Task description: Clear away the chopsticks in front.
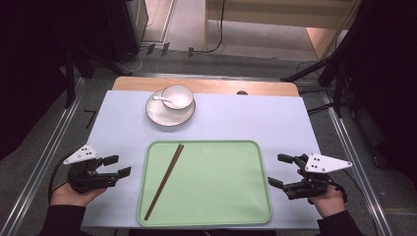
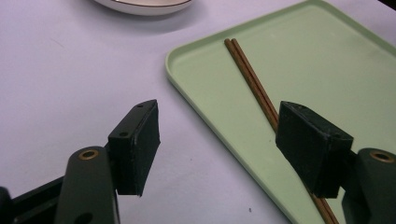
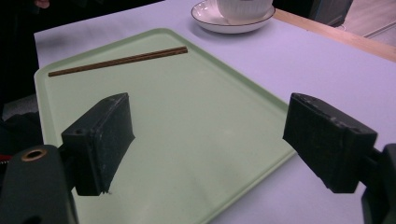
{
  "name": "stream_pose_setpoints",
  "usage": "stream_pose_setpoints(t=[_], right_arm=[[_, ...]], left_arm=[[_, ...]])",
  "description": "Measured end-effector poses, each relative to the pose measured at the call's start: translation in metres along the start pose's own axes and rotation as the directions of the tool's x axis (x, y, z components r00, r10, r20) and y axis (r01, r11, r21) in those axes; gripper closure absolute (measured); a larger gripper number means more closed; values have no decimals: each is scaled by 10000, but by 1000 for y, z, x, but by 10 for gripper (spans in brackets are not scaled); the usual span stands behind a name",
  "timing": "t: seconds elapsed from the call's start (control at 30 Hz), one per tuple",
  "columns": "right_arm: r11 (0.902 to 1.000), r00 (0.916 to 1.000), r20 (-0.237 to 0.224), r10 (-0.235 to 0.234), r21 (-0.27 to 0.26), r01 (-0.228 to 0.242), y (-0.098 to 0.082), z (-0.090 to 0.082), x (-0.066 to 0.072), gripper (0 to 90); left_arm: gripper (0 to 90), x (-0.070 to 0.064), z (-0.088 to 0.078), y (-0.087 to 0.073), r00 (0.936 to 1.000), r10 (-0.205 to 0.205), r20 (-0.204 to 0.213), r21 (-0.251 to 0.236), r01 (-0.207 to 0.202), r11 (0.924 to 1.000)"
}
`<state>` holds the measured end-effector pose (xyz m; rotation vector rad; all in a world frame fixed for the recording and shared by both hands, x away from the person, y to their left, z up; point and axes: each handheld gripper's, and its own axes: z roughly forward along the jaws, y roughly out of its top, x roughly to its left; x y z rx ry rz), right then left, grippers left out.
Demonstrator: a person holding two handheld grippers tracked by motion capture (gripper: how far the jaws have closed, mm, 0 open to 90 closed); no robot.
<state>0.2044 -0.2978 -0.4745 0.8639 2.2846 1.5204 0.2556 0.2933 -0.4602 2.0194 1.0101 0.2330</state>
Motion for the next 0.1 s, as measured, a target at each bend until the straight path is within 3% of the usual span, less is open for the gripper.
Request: stream_pose_setpoints(t=[0.1], right_arm=[[10000, 10000, 1, -1, 0, 1, 0, 0, 0, 164]], left_arm=[[298, 1, 0, 0, 10000, -59, 5, -8, 59, 10000]])
